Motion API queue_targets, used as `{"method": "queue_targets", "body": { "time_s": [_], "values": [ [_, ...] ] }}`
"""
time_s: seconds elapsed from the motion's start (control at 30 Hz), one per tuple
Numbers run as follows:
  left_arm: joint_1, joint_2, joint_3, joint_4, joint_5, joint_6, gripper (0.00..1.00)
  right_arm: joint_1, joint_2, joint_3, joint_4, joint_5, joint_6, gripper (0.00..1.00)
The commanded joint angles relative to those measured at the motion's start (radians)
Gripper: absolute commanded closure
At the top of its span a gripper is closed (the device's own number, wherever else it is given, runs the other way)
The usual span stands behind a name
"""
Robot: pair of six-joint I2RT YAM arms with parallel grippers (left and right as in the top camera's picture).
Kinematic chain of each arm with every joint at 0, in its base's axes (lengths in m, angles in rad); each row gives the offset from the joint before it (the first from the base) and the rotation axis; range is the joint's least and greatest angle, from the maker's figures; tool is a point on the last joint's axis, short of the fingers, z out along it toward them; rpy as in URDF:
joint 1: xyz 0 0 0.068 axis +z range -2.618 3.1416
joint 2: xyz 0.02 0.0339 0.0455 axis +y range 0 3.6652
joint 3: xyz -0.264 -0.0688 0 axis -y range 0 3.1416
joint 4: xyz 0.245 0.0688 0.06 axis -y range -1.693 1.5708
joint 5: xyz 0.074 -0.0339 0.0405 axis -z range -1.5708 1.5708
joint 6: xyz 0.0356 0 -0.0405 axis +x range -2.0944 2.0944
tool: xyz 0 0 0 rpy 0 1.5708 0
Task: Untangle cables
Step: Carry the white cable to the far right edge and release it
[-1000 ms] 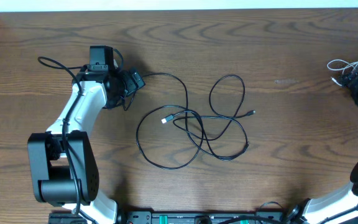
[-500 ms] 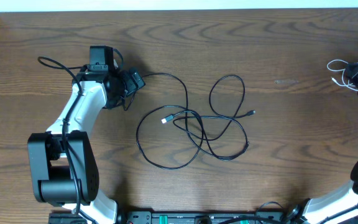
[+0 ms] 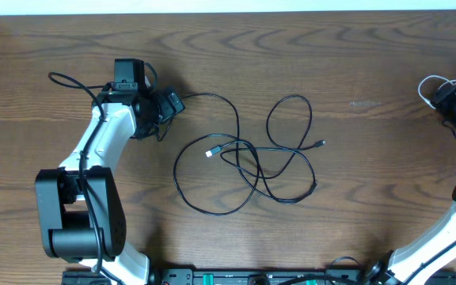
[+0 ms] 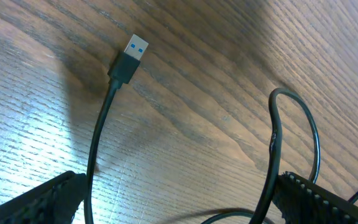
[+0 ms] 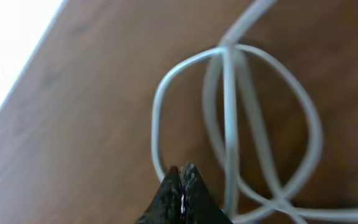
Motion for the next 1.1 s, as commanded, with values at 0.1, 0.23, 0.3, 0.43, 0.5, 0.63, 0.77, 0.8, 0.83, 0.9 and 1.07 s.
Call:
{"method": "queue_targets", "body": {
  "time_s": [0.1,0.23,0.3,0.43,0.5,0.63,0.77,0.8,0.83,0.9,1.07],
  "values": [
    [-0.003,-0.021,-0.004,-0.005,-0.01,-0.008,0.0,-0.073,0.001,0.006,-0.093,0.134,0.018,0.99],
    [-0.004,-0.021,-0.004,-0.005,-0.01,-0.008,0.0,-0.114,0.001,0.006,-0.177,0.219,0.016,0.98],
    [-0.004,-0.021,-0.004,-0.005,-0.01,-0.008,0.0,-0.125,0.001,0.006,-0.192,0.218,-0.009,0.98],
    [-0.004,-0.021,-0.004,-0.005,-0.01,-0.008,0.0,-0.129,-0.006,0.006,-0.194,0.174,-0.05,0.94],
    [-0.004,-0.021,-0.004,-0.005,-0.01,-0.008,0.0,-0.129,-0.029,0.006,-0.193,0.142,-0.049,0.93],
    [-0.004,-0.021,-0.004,-0.005,-0.01,-0.008,0.0,-0.122,-0.117,0.006,-0.194,0.116,-0.038,0.91],
    [-0.004,-0.021,-0.004,-0.005,-0.01,-0.008,0.0,-0.115,-0.236,0.006,-0.205,0.115,-0.038,0.87],
    [-0.004,-0.021,-0.004,-0.004,-0.01,-0.008,0.0,-0.114,-0.26,0.006,-0.215,0.115,-0.038,0.85],
    [-0.004,-0.021,-0.004,-0.004,-0.01,-0.008,0.0,-0.114,-0.283,0.006,-0.231,0.115,-0.038,0.83],
    [-0.004,-0.021,-0.004,-0.004,-0.01,-0.008,0.0,-0.114,-0.32,0.006,-0.275,0.116,-0.038,0.8],
    [-0.004,-0.021,-0.004,-0.004,-0.01,-0.008,0.0,-0.114,-0.336,0.006,-0.442,0.116,-0.038,0.67]
  ]
}}
